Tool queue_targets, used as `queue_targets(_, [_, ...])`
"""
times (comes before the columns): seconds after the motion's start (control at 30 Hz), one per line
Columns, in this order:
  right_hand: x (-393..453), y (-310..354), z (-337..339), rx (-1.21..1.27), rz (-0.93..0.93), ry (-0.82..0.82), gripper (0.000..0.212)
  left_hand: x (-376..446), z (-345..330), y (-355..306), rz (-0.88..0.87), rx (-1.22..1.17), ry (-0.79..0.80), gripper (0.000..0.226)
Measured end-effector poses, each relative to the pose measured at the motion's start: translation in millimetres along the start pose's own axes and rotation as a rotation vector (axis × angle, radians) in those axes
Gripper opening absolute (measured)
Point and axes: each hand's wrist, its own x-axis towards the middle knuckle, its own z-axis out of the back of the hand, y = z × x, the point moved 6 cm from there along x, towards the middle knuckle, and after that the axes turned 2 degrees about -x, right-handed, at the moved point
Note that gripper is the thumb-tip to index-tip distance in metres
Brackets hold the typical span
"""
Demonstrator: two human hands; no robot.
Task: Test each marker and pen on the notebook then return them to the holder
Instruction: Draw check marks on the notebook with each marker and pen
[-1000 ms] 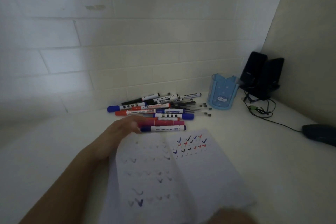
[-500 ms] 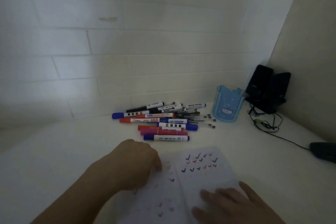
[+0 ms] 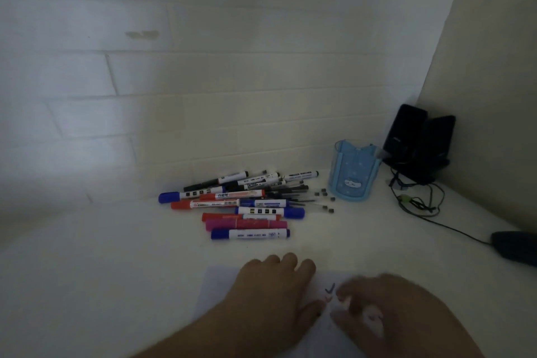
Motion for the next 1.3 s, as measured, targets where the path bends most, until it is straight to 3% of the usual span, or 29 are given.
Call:
queue_targets(0.07, [19.6,0.2,8.7,0.028,-0.008,-0.114,0.023,1.8,0.5,1.5,0.001,-0.045,-0.041,0.043])
queue_targets(0.27, [119.6,9.2,-45.5,0.209,0.001,0.025,0.022,4.9,0.8,8.0,0.031,-0.197,-0.147,0.037])
queue_targets(0.43, [130.5,-4.7,-64.9,0.066,0.023,0.049,0.030,5.5,2.4,4.5,-0.179,-0.388,-0.169,0.019])
queue_targets(0.53, [114.2,-19.8,-53.8,0.054,0.019,-0.013,0.019,2.5,7.9,5.9,-0.143,-0.389,-0.386,0.023])
queue_targets(0.6, [96.0,-35.8,-37.4,0.219,-0.041,-0.066,0.010,-0.7,13.4,13.1,-0.032,-0.338,-0.569,0.042])
queue_targets(0.67, [73.6,-49.0,-15.7,0.497,-0.113,-0.144,0.007,-3.0,18.5,20.5,0.073,-0.359,-0.643,0.052])
queue_targets(0.8, [30.4,-59.6,5.4,1.173,-0.259,-0.270,0.010,0.4,14.8,21.8,0.107,-0.572,-0.537,0.029])
queue_targets(0.83, [22.2,-57.5,5.1,1.274,-0.290,-0.275,0.007,-0.8,14.1,19.3,0.104,-0.604,-0.516,0.025])
queue_targets(0.9, [11.3,-48.2,-3.7,1.395,-0.323,-0.213,0.024,-3.4,17.6,10.0,0.039,-0.562,-0.489,0.018])
queue_targets(1.03, [7.2,-22.4,-27.4,1.399,-0.309,-0.037,0.025,-9.1,21.0,-14.1,-0.103,-0.438,-0.382,0.016])
queue_targets(1.17, [2.8,-18.5,-37.6,1.424,-0.317,-0.030,0.018,-1.6,13.7,-23.2,-0.203,-0.526,-0.249,0.031])
queue_targets(1.3, [1.7,-21.2,-40.0,1.363,-0.298,-0.031,0.023,5.3,7.2,-19.8,-0.260,-0.577,-0.200,0.025])
